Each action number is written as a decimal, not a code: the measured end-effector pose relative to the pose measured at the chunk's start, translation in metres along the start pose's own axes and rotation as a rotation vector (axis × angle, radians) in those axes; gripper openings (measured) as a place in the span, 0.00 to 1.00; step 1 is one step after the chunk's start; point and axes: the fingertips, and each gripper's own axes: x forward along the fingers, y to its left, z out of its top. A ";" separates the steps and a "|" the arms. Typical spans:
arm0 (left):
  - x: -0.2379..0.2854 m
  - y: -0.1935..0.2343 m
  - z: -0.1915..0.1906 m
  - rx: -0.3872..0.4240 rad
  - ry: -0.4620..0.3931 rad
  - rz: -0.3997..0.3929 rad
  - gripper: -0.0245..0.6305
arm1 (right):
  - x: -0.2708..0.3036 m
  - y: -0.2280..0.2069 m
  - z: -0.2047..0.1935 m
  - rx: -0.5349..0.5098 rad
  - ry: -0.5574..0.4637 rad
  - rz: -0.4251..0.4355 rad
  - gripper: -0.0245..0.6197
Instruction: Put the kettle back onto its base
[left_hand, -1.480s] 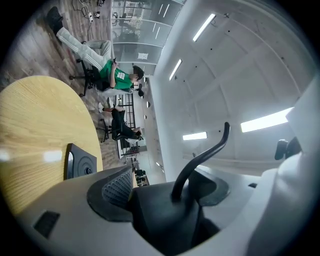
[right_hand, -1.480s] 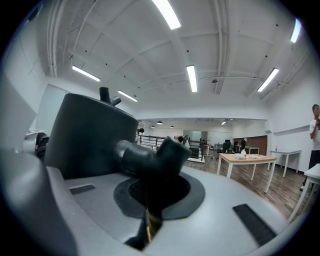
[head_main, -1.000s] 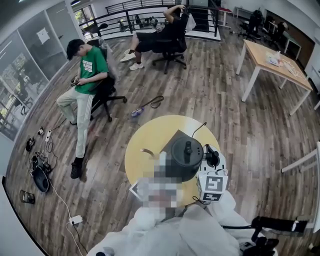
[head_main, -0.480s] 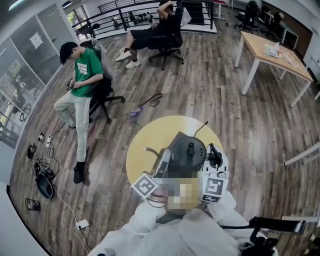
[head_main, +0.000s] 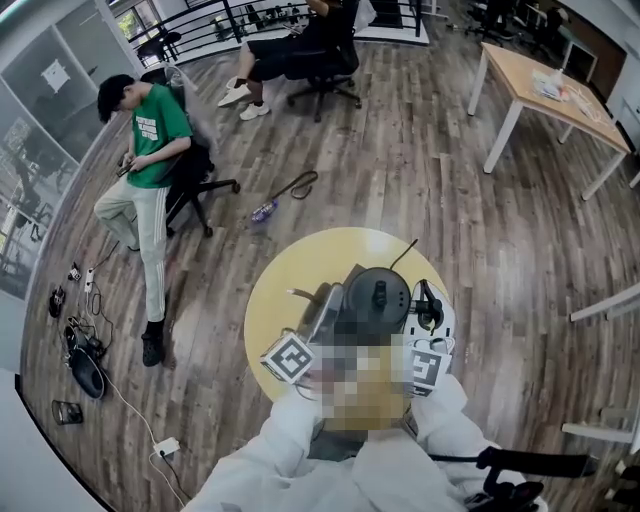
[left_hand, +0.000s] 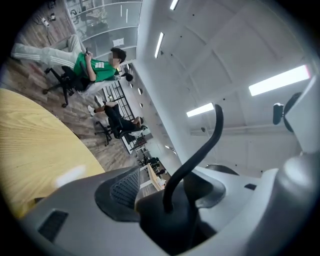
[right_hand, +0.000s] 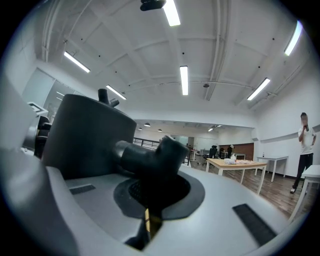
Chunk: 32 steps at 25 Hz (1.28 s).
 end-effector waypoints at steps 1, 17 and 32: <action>0.004 0.008 -0.001 0.001 0.012 0.005 0.45 | 0.006 0.002 -0.007 0.000 0.002 -0.001 0.06; 0.045 0.113 -0.046 -0.134 0.162 0.028 0.43 | 0.060 0.019 -0.106 0.001 0.046 -0.020 0.06; 0.051 0.145 -0.056 -0.118 0.198 0.042 0.41 | 0.066 0.025 -0.150 -0.038 0.089 -0.046 0.06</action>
